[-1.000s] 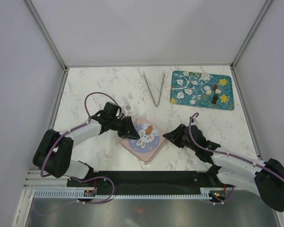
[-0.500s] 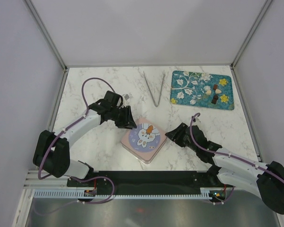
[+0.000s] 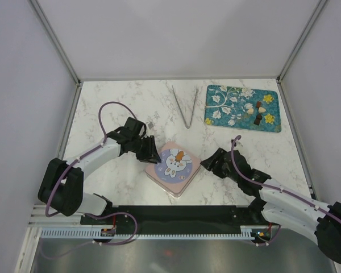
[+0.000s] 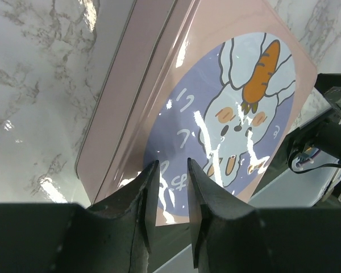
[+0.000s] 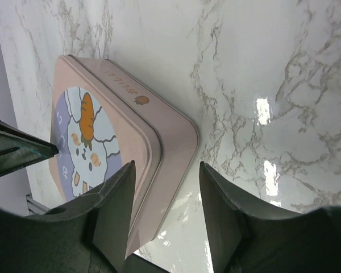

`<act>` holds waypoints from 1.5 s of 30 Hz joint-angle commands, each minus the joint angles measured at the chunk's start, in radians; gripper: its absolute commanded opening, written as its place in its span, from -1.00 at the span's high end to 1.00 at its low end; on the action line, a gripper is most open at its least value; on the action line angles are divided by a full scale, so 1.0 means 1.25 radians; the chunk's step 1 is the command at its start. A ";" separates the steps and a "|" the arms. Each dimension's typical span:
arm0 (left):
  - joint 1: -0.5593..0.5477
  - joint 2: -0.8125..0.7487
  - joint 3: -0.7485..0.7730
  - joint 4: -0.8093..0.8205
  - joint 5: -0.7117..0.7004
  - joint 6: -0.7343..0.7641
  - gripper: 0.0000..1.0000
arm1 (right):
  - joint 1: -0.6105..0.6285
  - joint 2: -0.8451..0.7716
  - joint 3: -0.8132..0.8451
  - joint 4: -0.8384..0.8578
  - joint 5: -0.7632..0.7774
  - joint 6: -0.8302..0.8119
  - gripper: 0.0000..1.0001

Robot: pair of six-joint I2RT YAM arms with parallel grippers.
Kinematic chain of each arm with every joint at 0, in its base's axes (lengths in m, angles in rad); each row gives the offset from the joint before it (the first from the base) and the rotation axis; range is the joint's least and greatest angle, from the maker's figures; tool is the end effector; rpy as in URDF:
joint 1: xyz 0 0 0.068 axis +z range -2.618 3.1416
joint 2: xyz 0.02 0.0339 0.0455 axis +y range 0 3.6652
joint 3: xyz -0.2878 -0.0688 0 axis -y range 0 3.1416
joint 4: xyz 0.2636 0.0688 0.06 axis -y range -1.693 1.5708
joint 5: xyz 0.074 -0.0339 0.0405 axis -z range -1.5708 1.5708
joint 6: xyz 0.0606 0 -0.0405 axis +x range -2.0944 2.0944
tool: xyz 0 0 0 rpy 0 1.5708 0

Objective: Pack the chocolate

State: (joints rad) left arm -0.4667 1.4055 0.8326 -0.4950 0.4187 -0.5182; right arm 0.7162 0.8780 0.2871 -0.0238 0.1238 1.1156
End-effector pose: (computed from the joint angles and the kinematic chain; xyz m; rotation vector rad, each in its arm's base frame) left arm 0.2470 -0.1520 0.1916 0.0798 2.7725 -0.8549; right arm 0.1543 0.1244 0.1606 0.5345 2.2645 0.8679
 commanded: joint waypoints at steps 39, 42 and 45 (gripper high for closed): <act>-0.002 -0.005 -0.082 0.073 -0.039 -0.059 0.34 | 0.024 0.375 0.220 0.350 -0.452 -0.164 1.00; -0.002 0.011 -0.090 0.074 -0.053 -0.058 0.34 | -0.008 0.451 0.186 0.446 -0.471 -0.144 1.00; -0.002 0.018 -0.111 0.084 -0.050 -0.064 0.35 | -0.042 0.534 0.163 0.502 -0.500 -0.129 1.00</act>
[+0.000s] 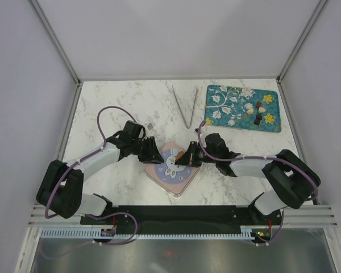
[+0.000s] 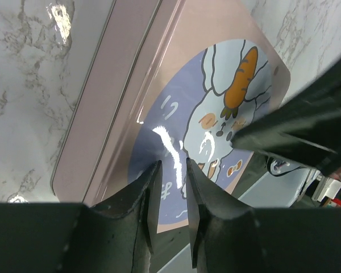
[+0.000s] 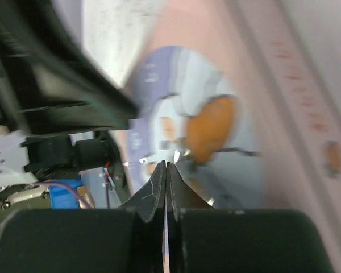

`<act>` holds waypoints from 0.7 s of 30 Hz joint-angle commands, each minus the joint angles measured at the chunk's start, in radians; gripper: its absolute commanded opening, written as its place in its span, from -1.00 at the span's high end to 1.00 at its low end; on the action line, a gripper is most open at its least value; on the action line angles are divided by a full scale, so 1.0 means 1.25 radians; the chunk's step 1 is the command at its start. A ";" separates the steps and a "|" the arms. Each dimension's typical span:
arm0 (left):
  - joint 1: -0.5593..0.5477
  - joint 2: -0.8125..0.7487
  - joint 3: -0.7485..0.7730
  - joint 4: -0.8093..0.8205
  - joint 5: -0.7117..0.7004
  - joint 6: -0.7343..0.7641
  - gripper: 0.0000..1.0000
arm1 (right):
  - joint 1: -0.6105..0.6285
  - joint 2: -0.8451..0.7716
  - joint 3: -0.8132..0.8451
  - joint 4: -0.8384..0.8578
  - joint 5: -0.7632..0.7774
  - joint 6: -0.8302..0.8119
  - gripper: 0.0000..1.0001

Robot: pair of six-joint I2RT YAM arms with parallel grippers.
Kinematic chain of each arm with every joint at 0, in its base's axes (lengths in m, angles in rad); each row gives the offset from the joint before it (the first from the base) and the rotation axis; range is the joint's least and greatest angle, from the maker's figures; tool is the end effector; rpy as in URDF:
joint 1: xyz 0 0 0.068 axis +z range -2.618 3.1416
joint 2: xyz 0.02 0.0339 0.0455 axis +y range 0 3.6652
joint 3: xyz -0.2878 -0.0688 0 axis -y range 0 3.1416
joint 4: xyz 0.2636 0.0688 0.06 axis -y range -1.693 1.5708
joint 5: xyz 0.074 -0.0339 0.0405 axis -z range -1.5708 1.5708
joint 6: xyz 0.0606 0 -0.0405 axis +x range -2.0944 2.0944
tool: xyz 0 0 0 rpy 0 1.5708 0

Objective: Pack the chocolate

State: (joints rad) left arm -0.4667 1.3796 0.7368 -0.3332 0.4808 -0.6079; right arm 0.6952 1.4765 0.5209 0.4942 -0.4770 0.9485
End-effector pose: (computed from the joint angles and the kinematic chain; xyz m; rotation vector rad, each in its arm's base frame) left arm 0.2409 -0.1527 0.1803 0.0119 2.7087 -0.9926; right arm 0.2191 0.2190 0.1625 -0.0533 2.3327 1.4290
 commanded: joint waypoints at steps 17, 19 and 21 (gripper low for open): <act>-0.001 -0.176 0.241 -0.124 -0.096 0.103 0.10 | -0.042 -0.240 0.308 -0.595 0.294 -0.281 -0.19; -0.001 -0.206 0.274 -0.125 -0.126 0.124 0.03 | -0.041 -0.297 0.338 -0.631 0.356 -0.322 -0.71; -0.001 -0.258 0.298 -0.122 -0.162 0.143 -0.16 | -0.042 -0.357 0.364 -0.653 0.408 -0.339 -0.96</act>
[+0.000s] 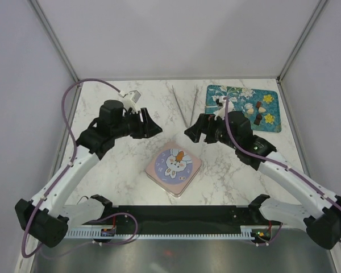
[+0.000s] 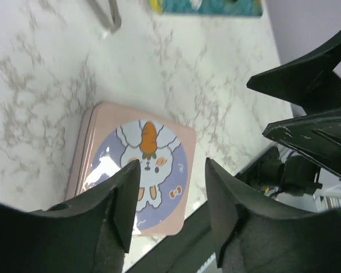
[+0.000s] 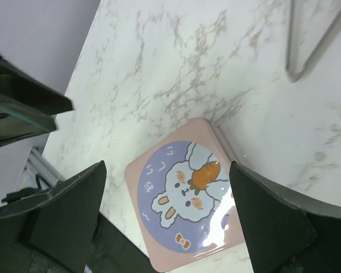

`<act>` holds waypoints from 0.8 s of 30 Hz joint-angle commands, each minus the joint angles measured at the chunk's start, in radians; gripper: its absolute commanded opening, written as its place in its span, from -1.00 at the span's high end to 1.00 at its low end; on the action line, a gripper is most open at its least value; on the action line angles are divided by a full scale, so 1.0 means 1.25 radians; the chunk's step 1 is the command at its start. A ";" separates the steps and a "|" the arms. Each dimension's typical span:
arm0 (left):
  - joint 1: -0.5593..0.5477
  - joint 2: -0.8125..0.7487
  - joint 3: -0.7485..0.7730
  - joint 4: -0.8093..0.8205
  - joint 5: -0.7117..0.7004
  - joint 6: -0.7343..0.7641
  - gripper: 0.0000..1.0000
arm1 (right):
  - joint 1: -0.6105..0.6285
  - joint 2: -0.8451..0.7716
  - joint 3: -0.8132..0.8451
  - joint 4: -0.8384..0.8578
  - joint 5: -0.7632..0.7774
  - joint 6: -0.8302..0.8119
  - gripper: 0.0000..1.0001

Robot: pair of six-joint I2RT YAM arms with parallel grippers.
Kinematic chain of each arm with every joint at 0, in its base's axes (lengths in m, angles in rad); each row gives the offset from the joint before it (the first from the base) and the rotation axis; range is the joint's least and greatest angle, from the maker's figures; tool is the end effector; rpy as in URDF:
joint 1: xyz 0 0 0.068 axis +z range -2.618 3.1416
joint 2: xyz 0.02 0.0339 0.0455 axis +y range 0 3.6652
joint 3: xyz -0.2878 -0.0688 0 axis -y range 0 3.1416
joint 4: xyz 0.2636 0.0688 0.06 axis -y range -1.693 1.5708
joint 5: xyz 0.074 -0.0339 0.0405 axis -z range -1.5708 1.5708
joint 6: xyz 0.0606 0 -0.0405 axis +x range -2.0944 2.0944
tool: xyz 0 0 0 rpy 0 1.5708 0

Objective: Pack the chocolate

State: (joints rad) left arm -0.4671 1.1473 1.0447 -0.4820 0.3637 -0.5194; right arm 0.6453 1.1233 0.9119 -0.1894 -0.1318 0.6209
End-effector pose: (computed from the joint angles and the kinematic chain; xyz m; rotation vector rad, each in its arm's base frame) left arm 0.2394 -0.1449 0.3365 0.1642 2.2659 -0.9414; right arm 0.2263 0.1803 0.3240 -0.1170 2.0918 0.9316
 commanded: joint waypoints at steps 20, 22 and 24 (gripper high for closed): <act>-0.001 -0.335 -0.067 0.106 -0.131 0.165 -0.99 | -0.001 -0.235 0.053 -0.235 0.477 -0.082 -0.96; -0.002 -0.335 -0.070 0.106 -0.129 0.163 -0.99 | -0.001 -0.227 0.061 -0.242 0.477 -0.090 -0.96; -0.001 -0.335 -0.070 0.106 -0.124 0.163 -0.99 | -0.001 -0.227 0.068 -0.246 0.483 -0.097 -0.96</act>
